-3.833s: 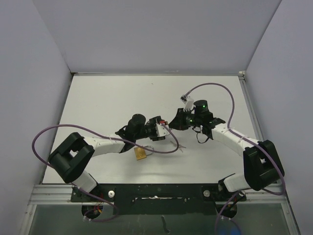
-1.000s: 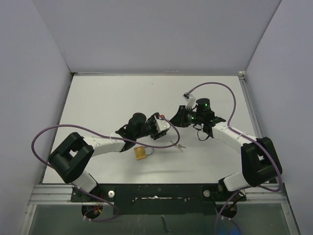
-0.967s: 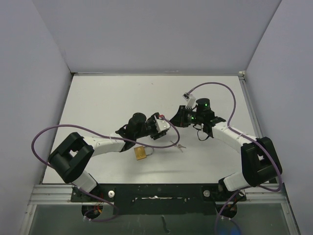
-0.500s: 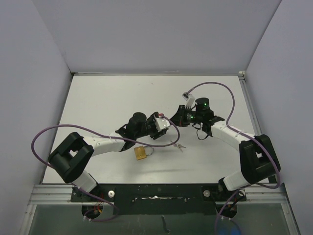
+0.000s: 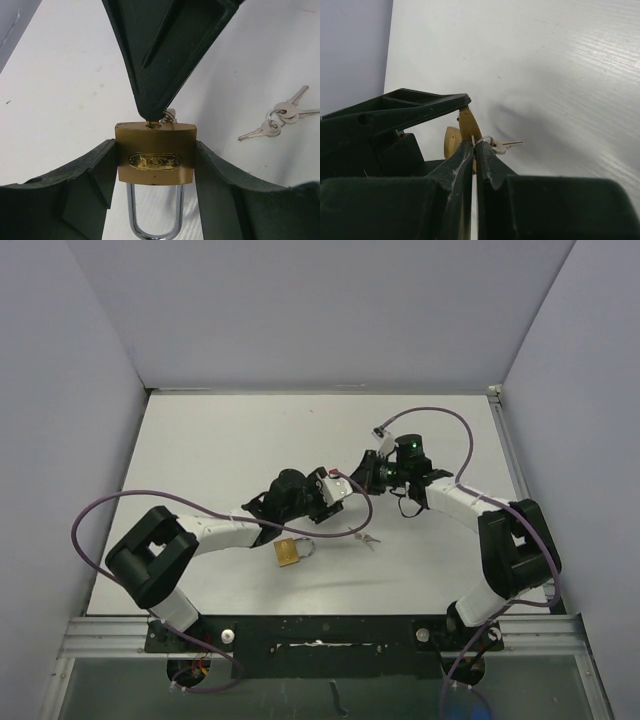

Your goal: Unlock with the key

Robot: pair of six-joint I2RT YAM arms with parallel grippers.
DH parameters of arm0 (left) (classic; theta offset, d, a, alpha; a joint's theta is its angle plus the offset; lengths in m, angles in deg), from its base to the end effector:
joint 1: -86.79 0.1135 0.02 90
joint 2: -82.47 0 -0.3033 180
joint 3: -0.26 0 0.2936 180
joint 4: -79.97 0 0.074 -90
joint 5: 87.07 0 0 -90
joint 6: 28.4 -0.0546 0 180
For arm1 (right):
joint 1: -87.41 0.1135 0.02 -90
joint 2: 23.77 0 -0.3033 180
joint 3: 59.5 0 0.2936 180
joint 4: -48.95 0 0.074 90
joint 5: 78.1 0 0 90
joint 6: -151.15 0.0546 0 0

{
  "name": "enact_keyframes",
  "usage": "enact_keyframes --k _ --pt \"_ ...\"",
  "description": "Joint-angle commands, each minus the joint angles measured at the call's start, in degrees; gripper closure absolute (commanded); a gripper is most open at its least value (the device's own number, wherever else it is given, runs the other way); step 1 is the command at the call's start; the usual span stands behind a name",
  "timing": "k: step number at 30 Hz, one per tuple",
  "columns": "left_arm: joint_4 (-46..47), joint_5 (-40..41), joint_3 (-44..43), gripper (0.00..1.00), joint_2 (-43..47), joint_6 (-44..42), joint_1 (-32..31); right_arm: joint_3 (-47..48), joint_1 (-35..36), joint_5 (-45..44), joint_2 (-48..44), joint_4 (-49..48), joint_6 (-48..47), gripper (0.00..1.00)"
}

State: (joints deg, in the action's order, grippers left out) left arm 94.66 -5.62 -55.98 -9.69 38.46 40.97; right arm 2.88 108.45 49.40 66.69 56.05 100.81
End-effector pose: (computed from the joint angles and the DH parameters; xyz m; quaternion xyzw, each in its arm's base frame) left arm 0.2649 -0.2843 0.1980 0.5006 0.6546 -0.1711 0.5401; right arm 0.3403 0.1665 0.2110 -0.0100 0.8535 0.4665 0.2320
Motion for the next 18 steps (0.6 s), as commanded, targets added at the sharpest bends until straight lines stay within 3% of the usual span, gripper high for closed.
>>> enact_keyframes --k 1,9,18 --pt "7.63 0.14 -8.73 1.00 -0.83 0.24 -1.55 4.68 0.53 1.86 2.67 1.89 4.94 1.00" --pt "-1.20 2.36 -16.24 1.00 -4.43 1.16 -1.55 9.03 0.14 3.09 7.32 3.54 11.25 1.00" --pt "-3.89 2.27 -18.09 1.00 -5.70 3.77 -1.55 11.83 0.15 0.64 8.26 9.17 15.89 1.00"
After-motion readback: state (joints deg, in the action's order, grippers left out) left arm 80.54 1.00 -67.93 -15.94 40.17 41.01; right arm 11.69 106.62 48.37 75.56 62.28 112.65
